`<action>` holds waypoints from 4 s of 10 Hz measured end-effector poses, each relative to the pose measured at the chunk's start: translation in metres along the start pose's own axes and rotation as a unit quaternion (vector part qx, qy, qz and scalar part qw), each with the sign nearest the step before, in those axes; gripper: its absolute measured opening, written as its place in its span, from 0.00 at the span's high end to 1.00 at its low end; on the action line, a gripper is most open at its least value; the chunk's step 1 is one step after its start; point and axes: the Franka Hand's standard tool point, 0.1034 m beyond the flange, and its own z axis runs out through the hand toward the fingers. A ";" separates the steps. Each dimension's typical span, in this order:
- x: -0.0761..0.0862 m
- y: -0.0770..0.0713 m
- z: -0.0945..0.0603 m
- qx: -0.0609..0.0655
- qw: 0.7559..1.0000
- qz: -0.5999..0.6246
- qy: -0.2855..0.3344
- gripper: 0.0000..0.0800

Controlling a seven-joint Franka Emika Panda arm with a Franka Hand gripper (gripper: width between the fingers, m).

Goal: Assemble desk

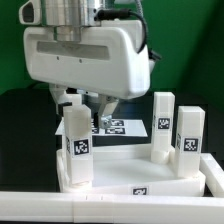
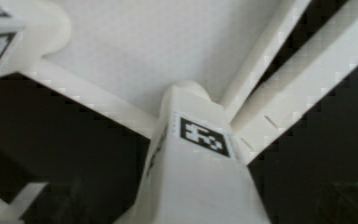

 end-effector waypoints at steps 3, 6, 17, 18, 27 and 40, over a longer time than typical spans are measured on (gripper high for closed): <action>0.000 0.000 0.001 -0.001 0.993 -0.122 0.000 0.19; 0.000 0.001 0.001 -0.007 0.969 -0.247 0.001 0.19; 0.003 0.005 0.001 -0.026 0.890 -0.455 0.001 0.47; 0.003 0.005 0.001 -0.026 0.895 -0.446 0.001 0.64; 0.005 0.004 0.003 -0.011 0.991 -0.129 0.016 0.64; 0.007 -0.001 0.002 -0.001 0.996 0.090 0.024 0.23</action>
Offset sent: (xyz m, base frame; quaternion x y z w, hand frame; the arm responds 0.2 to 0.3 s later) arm 0.0058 0.0044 0.0013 -0.0048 -0.0076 -0.2462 0.9692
